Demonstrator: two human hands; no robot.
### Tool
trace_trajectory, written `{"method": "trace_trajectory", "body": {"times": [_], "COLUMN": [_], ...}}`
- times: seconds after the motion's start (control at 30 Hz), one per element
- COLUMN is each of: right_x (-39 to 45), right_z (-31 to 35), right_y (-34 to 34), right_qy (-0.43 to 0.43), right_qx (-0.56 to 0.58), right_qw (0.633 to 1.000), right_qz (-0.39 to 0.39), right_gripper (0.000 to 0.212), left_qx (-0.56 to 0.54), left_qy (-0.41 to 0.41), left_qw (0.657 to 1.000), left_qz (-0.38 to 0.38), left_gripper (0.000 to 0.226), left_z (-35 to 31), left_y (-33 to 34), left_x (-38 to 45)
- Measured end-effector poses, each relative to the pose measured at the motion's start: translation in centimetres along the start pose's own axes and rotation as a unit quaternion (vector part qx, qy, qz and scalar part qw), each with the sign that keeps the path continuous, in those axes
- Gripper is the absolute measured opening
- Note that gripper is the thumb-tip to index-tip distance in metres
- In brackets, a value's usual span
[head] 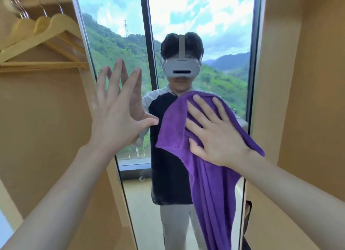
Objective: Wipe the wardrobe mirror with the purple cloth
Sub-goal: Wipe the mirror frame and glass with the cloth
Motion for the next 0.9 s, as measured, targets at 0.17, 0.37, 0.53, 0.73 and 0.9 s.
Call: {"method": "trace_trajectory", "body": {"times": [0.17, 0.37, 0.53, 0.73, 0.9], "right_x": [-2.3, 4.0, 9.3, 6.2, 3.1], "right_z": [-3.0, -8.4, -7.0, -2.9, -5.7], "right_y": [-1.2, -4.9, -6.2, -2.6, -2.7], "right_qy": [0.100, 0.161, 0.122, -0.054, -0.048], "right_qx": [-0.029, -0.033, -0.045, -0.015, -0.042], "right_qw": [0.995, 0.985, 0.989, 0.998, 0.998], "right_qz": [0.003, -0.048, -0.064, -0.039, -0.001], "right_gripper": [0.059, 0.069, 0.069, 0.066, 0.064], "left_qx": [0.003, -0.004, -0.005, -0.002, 0.058], "left_qy": [-0.006, -0.003, -0.004, 0.009, 0.016], "left_qw": [1.000, 1.000, 1.000, 1.000, 0.998], "left_qz": [-0.001, 0.001, 0.000, -0.003, -0.004], "left_gripper": [0.120, 0.119, 0.120, 0.113, 0.117], "left_z": [-0.1, -0.2, -0.2, 0.2, 0.1], "left_y": [-0.1, 0.1, 0.1, 0.1, -0.4], "left_x": [0.1, 0.0, 0.0, -0.2, 0.4]}}
Point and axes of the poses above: each hand's wrist, its own x-axis towards the middle knuckle, its own y-axis out of the palm, z = x × y, the point moved 1 cm from there along x, towards the middle knuckle, and after that the axes turned 1 degree about -y, right-handed, at the moved point
